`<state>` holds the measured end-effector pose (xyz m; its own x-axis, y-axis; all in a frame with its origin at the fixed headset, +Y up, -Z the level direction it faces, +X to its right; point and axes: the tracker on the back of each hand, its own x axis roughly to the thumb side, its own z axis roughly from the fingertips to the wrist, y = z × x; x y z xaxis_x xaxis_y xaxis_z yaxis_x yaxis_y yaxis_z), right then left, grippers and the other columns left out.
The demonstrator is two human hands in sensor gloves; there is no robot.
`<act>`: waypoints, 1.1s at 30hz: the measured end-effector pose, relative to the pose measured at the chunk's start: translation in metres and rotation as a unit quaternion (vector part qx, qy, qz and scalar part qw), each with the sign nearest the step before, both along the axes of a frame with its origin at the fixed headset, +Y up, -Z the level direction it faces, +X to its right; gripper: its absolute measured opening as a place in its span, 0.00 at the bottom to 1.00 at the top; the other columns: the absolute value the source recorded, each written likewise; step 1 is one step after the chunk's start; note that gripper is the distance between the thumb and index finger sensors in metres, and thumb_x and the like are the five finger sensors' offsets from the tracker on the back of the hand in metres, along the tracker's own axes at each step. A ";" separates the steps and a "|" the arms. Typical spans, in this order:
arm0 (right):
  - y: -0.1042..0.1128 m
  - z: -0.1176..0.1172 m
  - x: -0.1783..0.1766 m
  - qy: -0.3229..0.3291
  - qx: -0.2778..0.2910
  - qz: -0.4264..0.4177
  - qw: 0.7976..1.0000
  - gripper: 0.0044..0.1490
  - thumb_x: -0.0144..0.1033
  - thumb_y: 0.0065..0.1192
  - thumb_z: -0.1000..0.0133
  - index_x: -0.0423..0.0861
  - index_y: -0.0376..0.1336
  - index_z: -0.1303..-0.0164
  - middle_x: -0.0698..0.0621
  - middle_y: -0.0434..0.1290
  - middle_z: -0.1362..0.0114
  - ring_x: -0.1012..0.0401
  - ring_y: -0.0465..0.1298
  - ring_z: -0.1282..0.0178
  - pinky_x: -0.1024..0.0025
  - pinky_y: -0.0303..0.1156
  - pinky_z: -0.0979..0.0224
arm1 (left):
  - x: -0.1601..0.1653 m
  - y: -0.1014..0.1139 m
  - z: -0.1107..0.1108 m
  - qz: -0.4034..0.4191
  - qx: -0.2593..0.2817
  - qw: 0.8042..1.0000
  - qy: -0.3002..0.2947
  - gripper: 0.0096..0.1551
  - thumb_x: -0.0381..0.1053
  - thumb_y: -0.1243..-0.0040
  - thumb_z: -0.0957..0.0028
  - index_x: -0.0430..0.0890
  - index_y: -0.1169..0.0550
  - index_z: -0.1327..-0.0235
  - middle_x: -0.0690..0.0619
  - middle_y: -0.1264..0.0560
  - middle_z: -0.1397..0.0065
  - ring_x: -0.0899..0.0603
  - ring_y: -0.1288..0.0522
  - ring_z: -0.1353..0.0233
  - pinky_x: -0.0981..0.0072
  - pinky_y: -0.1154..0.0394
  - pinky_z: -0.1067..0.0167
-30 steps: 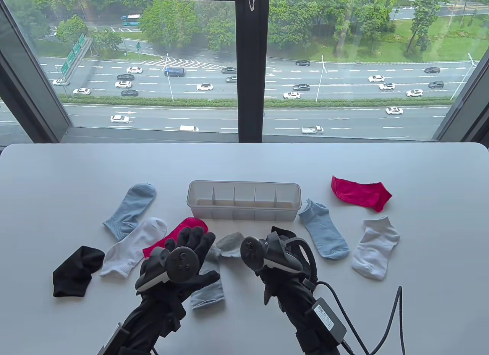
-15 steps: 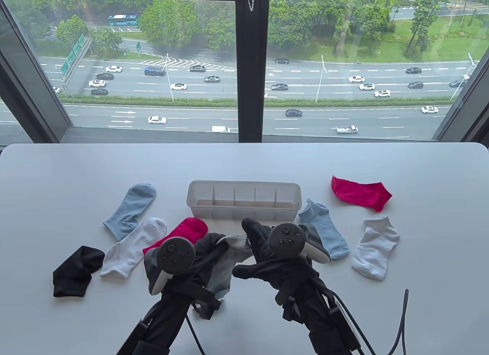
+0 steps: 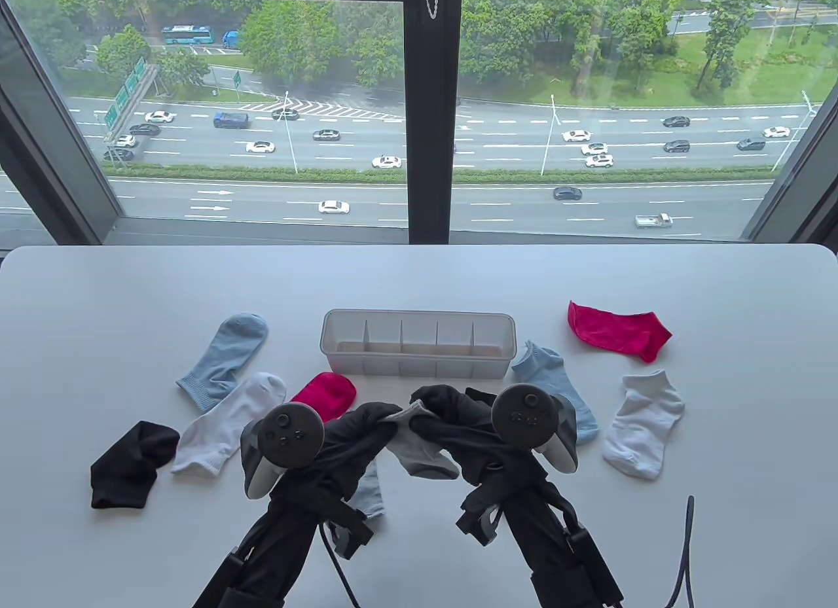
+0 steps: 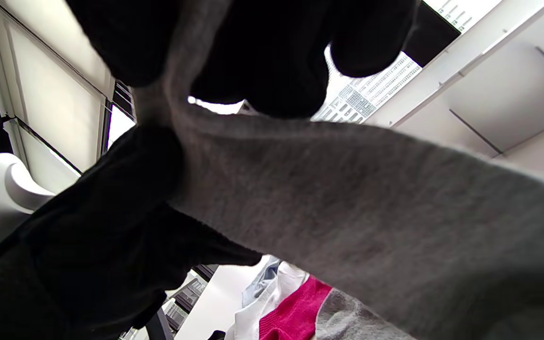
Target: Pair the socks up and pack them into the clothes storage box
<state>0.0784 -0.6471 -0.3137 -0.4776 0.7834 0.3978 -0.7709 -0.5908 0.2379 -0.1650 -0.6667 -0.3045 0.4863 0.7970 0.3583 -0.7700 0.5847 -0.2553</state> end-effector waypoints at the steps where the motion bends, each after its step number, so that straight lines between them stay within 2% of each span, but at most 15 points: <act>1: 0.005 0.001 0.003 -0.003 -0.003 0.001 1.000 0.27 0.48 0.62 0.37 0.48 0.63 0.31 0.50 0.79 0.48 0.59 0.79 0.51 0.46 0.69 0.27 | 0.002 0.002 0.001 0.010 -0.036 0.999 -0.033 0.20 0.46 0.49 0.36 0.40 0.21 0.39 0.48 0.12 0.55 0.40 0.13 0.51 0.42 0.21 0.45; 4: -0.005 -0.005 0.006 0.007 -0.067 0.090 0.994 0.27 0.47 0.59 0.36 0.47 0.63 0.30 0.50 0.79 0.48 0.58 0.79 0.51 0.45 0.68 0.26 | 0.010 -0.007 -0.002 -0.035 -0.115 0.991 -0.061 0.20 0.45 0.50 0.35 0.37 0.22 0.39 0.48 0.12 0.59 0.41 0.13 0.55 0.42 0.20 0.48; 6: -0.033 -0.013 0.002 -0.019 -0.081 0.144 0.986 0.28 0.45 0.57 0.35 0.47 0.61 0.27 0.50 0.79 0.41 0.54 0.79 0.41 0.40 0.63 0.23 | 0.013 -0.026 -0.005 -0.116 -0.135 0.983 -0.031 0.24 0.45 0.51 0.35 0.35 0.26 0.32 0.42 0.13 0.46 0.34 0.15 0.45 0.37 0.24 0.41; 7: -0.051 -0.016 -0.002 -0.044 -0.092 0.169 0.980 0.33 0.43 0.57 0.35 0.46 0.56 0.21 0.42 0.74 0.28 0.45 0.74 0.27 0.33 0.57 0.22 | 0.014 -0.037 -0.008 -0.166 -0.144 0.975 -0.018 0.32 0.47 0.50 0.36 0.35 0.35 0.22 0.34 0.22 0.30 0.27 0.24 0.31 0.30 0.31 0.34; 8: -0.065 -0.019 -0.005 -0.038 -0.111 0.208 0.971 0.40 0.44 0.54 0.34 0.43 0.48 0.14 0.32 0.60 0.15 0.34 0.57 0.17 0.28 0.49 0.22 | 0.009 -0.045 -0.009 -0.222 -0.156 0.962 0.010 0.41 0.53 0.47 0.38 0.39 0.44 0.17 0.32 0.35 0.18 0.23 0.38 0.20 0.25 0.39 0.30; 9: -0.071 -0.018 -0.007 -0.030 -0.117 0.237 0.964 0.43 0.45 0.50 0.33 0.41 0.42 0.13 0.31 0.48 0.10 0.31 0.43 0.15 0.26 0.44 0.23 | 0.005 -0.046 -0.010 -0.250 -0.146 0.957 0.031 0.41 0.53 0.47 0.38 0.43 0.45 0.15 0.34 0.43 0.13 0.22 0.46 0.17 0.23 0.44 0.28; 10: -0.072 -0.016 -0.009 -0.021 -0.106 0.262 0.959 0.42 0.46 0.47 0.32 0.42 0.40 0.13 0.31 0.46 0.10 0.32 0.40 0.15 0.26 0.41 0.23 | -0.003 -0.045 -0.012 -0.290 -0.117 0.947 0.070 0.40 0.52 0.47 0.38 0.43 0.45 0.15 0.35 0.44 0.13 0.24 0.47 0.16 0.23 0.45 0.27; 13: -0.065 -0.008 -0.022 0.036 -0.108 0.288 0.951 0.37 0.46 0.43 0.31 0.42 0.48 0.13 0.32 0.56 0.11 0.35 0.46 0.13 0.27 0.41 0.22 | -0.019 -0.039 -0.014 -0.362 -0.079 0.921 0.121 0.38 0.51 0.46 0.38 0.43 0.41 0.16 0.36 0.39 0.14 0.24 0.39 0.19 0.26 0.41 0.28; 16: -0.082 -0.003 -0.040 0.104 -0.200 0.332 0.916 0.38 0.46 0.39 0.30 0.41 0.46 0.13 0.31 0.59 0.12 0.36 0.47 0.13 0.29 0.36 0.22 | -0.019 -0.051 -0.016 -0.390 -0.090 0.909 0.117 0.36 0.51 0.44 0.39 0.42 0.37 0.18 0.35 0.33 0.18 0.26 0.30 0.26 0.31 0.33 0.32; 19: -0.103 -0.003 -0.049 0.127 -0.229 0.391 0.883 0.40 0.46 0.37 0.31 0.40 0.39 0.13 0.35 0.48 0.11 0.39 0.38 0.12 0.32 0.29 0.23 | -0.010 -0.070 -0.019 -0.430 -0.114 0.892 0.080 0.40 0.53 0.41 0.41 0.43 0.39 0.17 0.36 0.34 0.18 0.29 0.27 0.29 0.35 0.30 0.35; 22: -0.093 -0.003 -0.046 0.105 -0.193 0.331 0.918 0.41 0.47 0.38 0.31 0.43 0.37 0.13 0.32 0.41 0.10 0.37 0.31 0.14 0.32 0.26 0.24 | 0.001 -0.092 -0.021 -0.478 -0.176 0.860 0.017 0.52 0.59 0.40 0.44 0.43 0.50 0.15 0.36 0.43 0.15 0.30 0.33 0.28 0.36 0.31 0.34; 23: -0.089 -0.003 -0.043 0.092 -0.175 0.313 0.929 0.41 0.47 0.39 0.31 0.43 0.37 0.12 0.32 0.40 0.10 0.37 0.31 0.15 0.33 0.26 0.24 | 0.004 -0.097 -0.021 -0.506 -0.188 0.842 0.015 0.54 0.59 0.40 0.44 0.42 0.53 0.16 0.36 0.47 0.15 0.32 0.36 0.27 0.36 0.33 0.32; 25: -0.083 -0.004 -0.038 0.073 -0.152 0.303 0.938 0.41 0.47 0.40 0.31 0.43 0.38 0.12 0.32 0.38 0.10 0.37 0.29 0.15 0.32 0.27 0.24 | 0.006 -0.100 -0.022 -0.527 -0.180 0.830 0.022 0.53 0.59 0.41 0.45 0.42 0.52 0.17 0.36 0.49 0.18 0.35 0.36 0.30 0.38 0.33 0.32; 29: -0.081 -0.003 -0.033 0.063 -0.131 0.327 0.934 0.42 0.47 0.44 0.31 0.43 0.38 0.13 0.31 0.36 0.11 0.36 0.27 0.17 0.32 0.27 0.24 | -0.001 -0.095 -0.022 -0.480 -0.117 0.866 0.072 0.25 0.44 0.41 0.41 0.45 0.31 0.31 0.40 0.27 0.34 0.41 0.21 0.47 0.43 0.22 0.45; 33: -0.076 -0.005 -0.032 0.065 -0.120 0.326 0.936 0.52 0.46 0.54 0.34 0.45 0.29 0.15 0.32 0.28 0.12 0.35 0.24 0.19 0.31 0.28 0.23 | -0.016 -0.066 -0.019 -0.333 -0.092 0.937 0.039 0.22 0.43 0.44 0.40 0.48 0.28 0.33 0.42 0.26 0.32 0.39 0.19 0.41 0.39 0.23 0.38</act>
<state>0.0463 -0.7236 -0.3187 -0.8443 0.4172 0.3363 -0.2207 -0.8426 0.4912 -0.1813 -0.7325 -0.3231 0.9173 0.3512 0.1876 -0.2693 0.8943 -0.3574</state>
